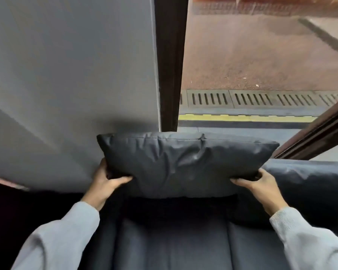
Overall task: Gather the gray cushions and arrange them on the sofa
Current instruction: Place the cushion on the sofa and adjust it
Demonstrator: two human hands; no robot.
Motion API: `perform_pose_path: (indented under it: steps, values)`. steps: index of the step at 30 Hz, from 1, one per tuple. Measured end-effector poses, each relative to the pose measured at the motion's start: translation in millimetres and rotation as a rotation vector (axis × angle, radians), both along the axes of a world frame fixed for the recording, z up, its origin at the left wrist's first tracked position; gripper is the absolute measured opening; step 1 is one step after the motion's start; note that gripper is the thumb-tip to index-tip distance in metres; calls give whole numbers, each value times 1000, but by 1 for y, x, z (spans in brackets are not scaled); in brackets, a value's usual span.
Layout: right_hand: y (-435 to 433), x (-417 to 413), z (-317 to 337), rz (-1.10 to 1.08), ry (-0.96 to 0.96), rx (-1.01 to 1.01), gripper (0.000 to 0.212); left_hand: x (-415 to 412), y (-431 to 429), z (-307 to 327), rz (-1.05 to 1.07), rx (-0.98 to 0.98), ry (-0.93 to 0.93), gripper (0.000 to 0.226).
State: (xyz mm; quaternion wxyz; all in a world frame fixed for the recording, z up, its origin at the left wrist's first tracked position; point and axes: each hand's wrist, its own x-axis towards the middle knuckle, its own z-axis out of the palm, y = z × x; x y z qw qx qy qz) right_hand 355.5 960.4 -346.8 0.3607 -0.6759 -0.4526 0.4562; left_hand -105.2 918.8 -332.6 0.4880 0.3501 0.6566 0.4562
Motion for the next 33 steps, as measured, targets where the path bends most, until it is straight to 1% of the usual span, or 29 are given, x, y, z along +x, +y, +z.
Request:
perform_pose_path:
  steps: [3, 6, 8, 11, 14, 17, 19, 22, 25, 27, 30, 31, 33]
  values:
    - [2, 2, -47, -17, -23, -4, 71, 8, 3, -42, 13, -55, -25, 70]
    - [0, 2, -82, -60, -23, 5, 74, 13, 11, -71, 51, -72, -51, 66]
    - [-3, 0, -96, -101, -28, 24, 75, 14, 13, -85, 48, -94, -72, 71]
    - [-11, -1, -114, -123, -90, 18, 72, 16, 14, -105, 57, -97, -87, 80]
    - [-23, 3, -132, -97, -204, -94, 68, 22, 5, -131, 46, -140, -39, 81]
    - [-40, 3, -152, -15, -303, -242, 62, 30, -15, -165, -17, -314, 106, 67]
    - [-41, -2, -162, -25, -310, -258, 58, 31, -21, -183, 13, -380, 138, 70]
    - [-30, -6, -163, -26, -340, -237, 55, 25, -17, -189, 24, -345, 128, 86]
    - [-26, -4, -160, 14, -377, -265, 59, 17, -12, -187, -32, -328, 231, 103]
    - [-27, -7, -156, 13, -348, -264, 69, 18, -12, -181, -43, -297, 282, 108]
    - [-37, -7, -148, -7, -207, -165, 91, 17, -13, -170, -54, -191, 233, 127]
    - [-41, -8, -143, -23, -170, -125, 93, 15, -15, -164, -62, -174, 201, 128]
    - [-44, -13, -134, -90, -151, -79, 90, 13, -16, -153, -30, -169, 125, 116]
